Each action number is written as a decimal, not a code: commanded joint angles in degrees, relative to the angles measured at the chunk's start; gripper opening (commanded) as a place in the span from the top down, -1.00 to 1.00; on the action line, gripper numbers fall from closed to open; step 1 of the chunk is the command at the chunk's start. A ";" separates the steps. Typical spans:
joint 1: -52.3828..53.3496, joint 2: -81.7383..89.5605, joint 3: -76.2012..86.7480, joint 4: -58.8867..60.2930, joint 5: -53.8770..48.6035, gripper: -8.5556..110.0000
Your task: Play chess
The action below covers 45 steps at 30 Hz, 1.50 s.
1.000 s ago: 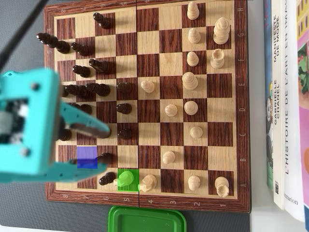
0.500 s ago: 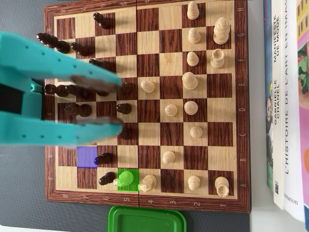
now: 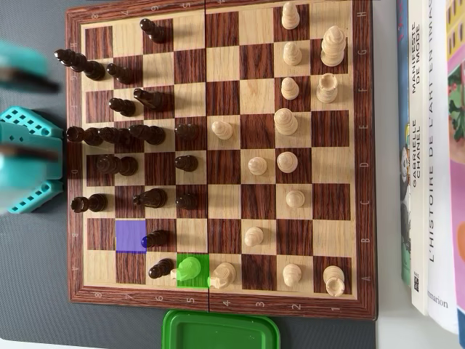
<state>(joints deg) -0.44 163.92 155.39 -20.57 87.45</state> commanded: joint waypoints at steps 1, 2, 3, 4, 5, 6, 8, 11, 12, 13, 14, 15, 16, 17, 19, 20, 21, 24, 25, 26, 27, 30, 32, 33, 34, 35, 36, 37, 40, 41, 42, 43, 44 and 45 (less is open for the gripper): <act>-0.26 2.90 1.41 -5.36 0.26 0.63; -0.26 4.04 2.55 -6.86 0.26 0.63; -0.18 5.01 3.69 -8.35 0.26 0.63; -0.09 6.15 5.10 -9.93 0.26 0.63; -0.09 7.38 6.59 -11.78 0.26 0.63; -0.18 8.53 8.09 -13.62 0.26 0.63; -0.18 10.90 11.25 -17.58 0.26 0.63; 0.00 14.59 14.94 -23.55 0.35 0.63; 0.09 15.82 16.00 -25.31 0.35 0.63; 0.09 16.88 16.88 -26.81 0.35 0.63; 0.00 17.84 17.67 -28.13 0.35 0.63; -0.18 18.81 18.46 -29.62 0.70 0.63; -0.18 19.69 19.25 -31.11 1.49 0.63; -0.18 20.57 20.04 -32.43 2.02 0.63; -0.18 22.50 21.88 -35.68 2.20 0.63; 0.09 23.55 22.85 -37.79 2.20 0.63; 0.26 24.52 23.82 -39.99 2.02 0.63; 0.35 26.37 25.75 -44.56 1.67 0.63; 0.26 26.72 25.75 -45.44 1.67 0.63; 0.18 27.25 25.75 -46.05 1.67 0.63; 0.18 27.51 25.66 -46.76 1.67 0.63; 0.35 27.60 25.66 -51.33 1.67 0.63; 0.35 27.60 25.66 -54.32 1.67 0.63; 0.35 27.60 25.66 -55.72 1.67 0.63; 0.35 27.60 25.66 -57.30 1.67 0.63; 0.35 27.60 25.66 -58.71 1.58 0.63; 0.35 27.60 25.66 -60.12 1.58 0.63; 0.35 27.60 25.66 -61.44 1.58 0.63; 0.35 27.60 25.66 -65.83 1.58 0.63; 0.35 27.60 25.66 -67.68 1.58 0.63; 0.35 27.60 25.66 -69.43 1.58 0.63; 0.35 27.60 25.66 -70.93 1.49 0.63; 0.44 27.60 25.66 -72.33 1.49 0.63; 0.44 27.60 25.66 -73.65 1.49 0.63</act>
<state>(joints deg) 0.18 191.78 180.00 -91.41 89.12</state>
